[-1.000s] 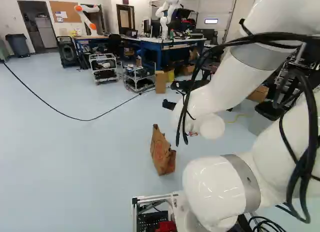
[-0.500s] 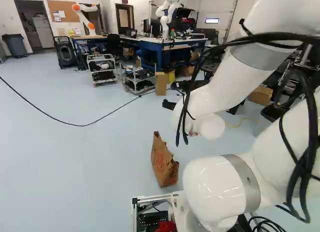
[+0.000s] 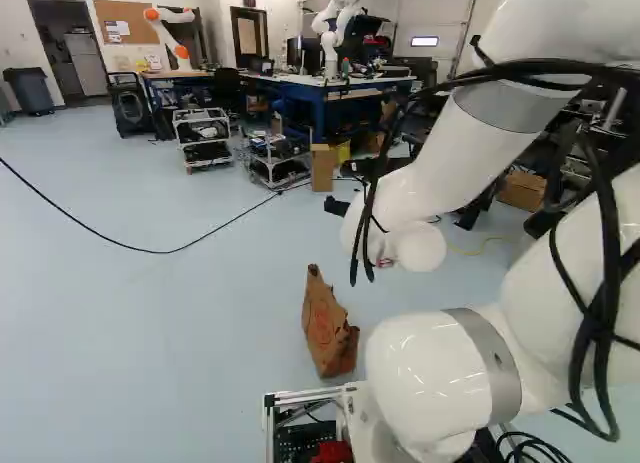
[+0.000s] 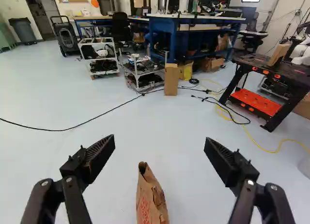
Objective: Pick up the grocery bag from the ground
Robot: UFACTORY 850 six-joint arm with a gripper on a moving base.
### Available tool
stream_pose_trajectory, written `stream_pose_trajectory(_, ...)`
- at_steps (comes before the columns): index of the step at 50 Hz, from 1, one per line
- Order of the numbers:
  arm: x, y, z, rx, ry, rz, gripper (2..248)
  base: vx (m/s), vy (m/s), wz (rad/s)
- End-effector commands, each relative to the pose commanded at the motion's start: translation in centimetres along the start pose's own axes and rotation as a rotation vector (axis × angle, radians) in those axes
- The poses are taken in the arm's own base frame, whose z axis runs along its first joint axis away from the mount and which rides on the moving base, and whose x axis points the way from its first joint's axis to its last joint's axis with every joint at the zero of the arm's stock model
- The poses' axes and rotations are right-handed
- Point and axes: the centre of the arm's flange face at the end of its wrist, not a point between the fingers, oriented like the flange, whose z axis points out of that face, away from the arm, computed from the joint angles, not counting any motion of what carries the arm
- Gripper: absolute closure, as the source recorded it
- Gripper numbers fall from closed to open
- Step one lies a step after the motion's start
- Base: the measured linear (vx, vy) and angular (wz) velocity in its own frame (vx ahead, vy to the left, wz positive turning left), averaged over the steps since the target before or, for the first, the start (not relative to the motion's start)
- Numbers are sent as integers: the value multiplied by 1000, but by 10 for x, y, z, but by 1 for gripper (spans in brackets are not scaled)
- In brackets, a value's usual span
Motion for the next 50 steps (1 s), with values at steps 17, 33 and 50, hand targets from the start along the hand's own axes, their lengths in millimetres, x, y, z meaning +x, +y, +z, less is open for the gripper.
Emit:
stream_pose_trajectory(17,12,-2,31,5,-31,-2,3,0,0,0)
stream_pose_trajectory(33,21,-4,61,10,-81,-4,3,0,0,0)
stream_pose_trajectory(50,28,-9,94,22,-132,-9,3,0,0,0)
